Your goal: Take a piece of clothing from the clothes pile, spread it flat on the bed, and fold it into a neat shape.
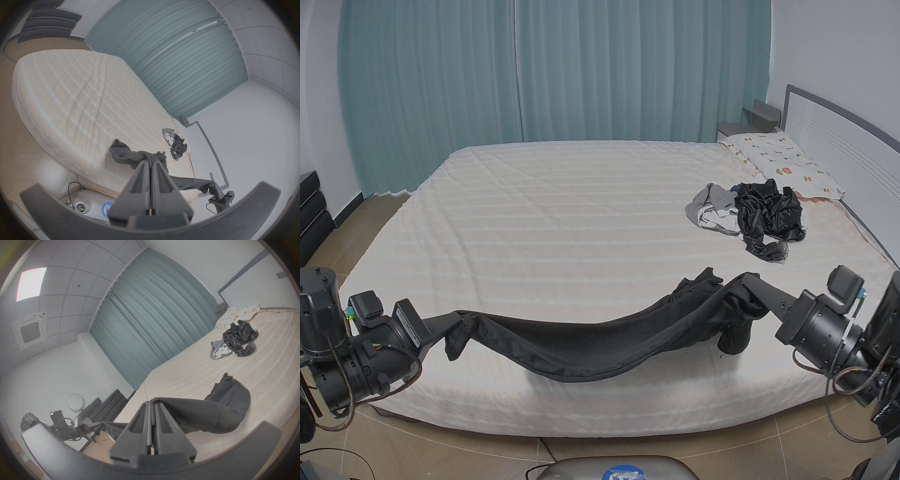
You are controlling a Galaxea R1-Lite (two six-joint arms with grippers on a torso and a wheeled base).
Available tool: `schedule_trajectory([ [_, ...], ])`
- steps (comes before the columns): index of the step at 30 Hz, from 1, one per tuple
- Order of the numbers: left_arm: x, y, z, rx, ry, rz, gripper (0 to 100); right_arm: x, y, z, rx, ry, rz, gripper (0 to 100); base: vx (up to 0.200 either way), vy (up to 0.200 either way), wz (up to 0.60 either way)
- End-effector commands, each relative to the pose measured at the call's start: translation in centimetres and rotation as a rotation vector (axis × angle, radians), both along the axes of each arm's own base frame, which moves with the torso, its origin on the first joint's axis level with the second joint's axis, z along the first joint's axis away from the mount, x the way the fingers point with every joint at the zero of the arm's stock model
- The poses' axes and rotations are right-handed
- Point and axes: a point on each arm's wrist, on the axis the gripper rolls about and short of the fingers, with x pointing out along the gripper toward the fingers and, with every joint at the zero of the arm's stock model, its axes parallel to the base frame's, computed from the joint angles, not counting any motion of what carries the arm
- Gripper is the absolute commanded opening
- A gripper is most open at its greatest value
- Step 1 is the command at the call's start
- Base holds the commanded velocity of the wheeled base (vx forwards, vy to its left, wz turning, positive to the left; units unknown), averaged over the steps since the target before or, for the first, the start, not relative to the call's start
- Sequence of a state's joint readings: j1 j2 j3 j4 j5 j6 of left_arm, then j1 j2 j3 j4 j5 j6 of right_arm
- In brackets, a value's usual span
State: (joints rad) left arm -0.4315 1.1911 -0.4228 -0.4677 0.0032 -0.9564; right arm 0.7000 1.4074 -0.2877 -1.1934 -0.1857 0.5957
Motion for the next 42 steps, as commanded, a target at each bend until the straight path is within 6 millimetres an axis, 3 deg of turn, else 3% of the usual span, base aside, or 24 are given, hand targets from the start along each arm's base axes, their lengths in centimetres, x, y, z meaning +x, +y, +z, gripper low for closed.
schedule_trajectory([
  [1, -2.6, 0.9, 6.5, -0.070, -0.170, -0.017, 0, -2.9, -2.6, 7.0, 0.146, -0.232, -0.034, 0, 0.000, 0.000, 0.00],
  [4, -2.2, 1.0, 8.9, -0.090, -0.220, 0.000, 0, -2.4, -3.3, 10.8, 0.206, -0.323, -0.081, 0, 0.000, 0.000, 0.00],
  [9, 1.3, 1.0, 11.6, -0.091, -0.251, 0.096, 0, -0.8, -3.7, 16.9, 0.225, -0.376, -0.121, 0, 0.000, 0.000, 0.00],
  [11, 2.3, 0.9, 11.9, -0.086, -0.243, 0.112, 0, -0.1, -3.5, 18.0, 0.219, -0.375, -0.120, 0, 0.000, 0.000, 0.00],
  [12, 3.9, 0.8, 11.9, -0.075, -0.221, 0.136, 0, 1.3, -3.0, 18.7, 0.198, -0.353, -0.122, 0, 0.000, 0.000, 0.00],
  [13, 3.9, 0.8, 11.9, -0.075, -0.221, 0.136, 0, 1.3, -3.0, 18.7, 0.198, -0.353, -0.122, 0, 0.000, 0.000, 0.00],
  [15, 6.5, 0.4, 11.0, -0.056, -0.169, 0.155, 0, 5.8, -2.2, 18.2, 0.138, -0.290, -0.178, 0, 0.000, 0.000, 0.00],
  [19, 9.8, 0.3, 9.5, -0.034, -0.104, 0.188, 0, 11.8, -1.6, 18.3, 0.118, -0.280, -0.245, 0, 0.000, 0.000, 0.00],
  [23, 12.8, 0.4, 8.2, -0.015, -0.055, 0.216, 0, 17.5, 0.1, 15.4, 0.068, -0.187, -0.278, 0, 0.000, 0.000, 0.00],
  [25, 13.5, 0.4, 7.9, -0.013, -0.044, 0.224, 0, 18.6, 0.4, 14.9, 0.061, -0.177, -0.279, 0, 0.000, 0.000, 0.00],
  [29, 16.6, 0.4, 6.4, -0.010, 0.000, 0.245, 0, 22.9, 1.1, 12.1, 0.045, -0.140, -0.321, 0, 0.100, 0.000, 0.00],
  [33, 19.8, 0.1, 4.4, -0.024, 0.056, 0.261, 0, 25.6, 2.0, 9.2, 0.037, -0.121, -0.352, 0, 0.200, 0.000, 0.00],
  [37, 21.7, -0.2, 2.9, -0.020, 0.087, 0.265, 0, 26.9, 2.1, 7.7, 0.035, -0.121, -0.360, 0, 0.200, 0.000, 0.00],
  [39, 23.9, -0.6, 0.9, -0.010, 0.122, 0.268, 0, 28.4, 2.2, 5.6, 0.011, -0.089, -0.369, 0, 0.200, 0.000, 0.00],
  [42, 25.7, -0.7, -0.8, -0.002, 0.147, 0.273, 0, 29.7, 1.9, 4.0, -0.002, -0.071, -0.389, 0, 0.200, 0.000, 0.00],
])
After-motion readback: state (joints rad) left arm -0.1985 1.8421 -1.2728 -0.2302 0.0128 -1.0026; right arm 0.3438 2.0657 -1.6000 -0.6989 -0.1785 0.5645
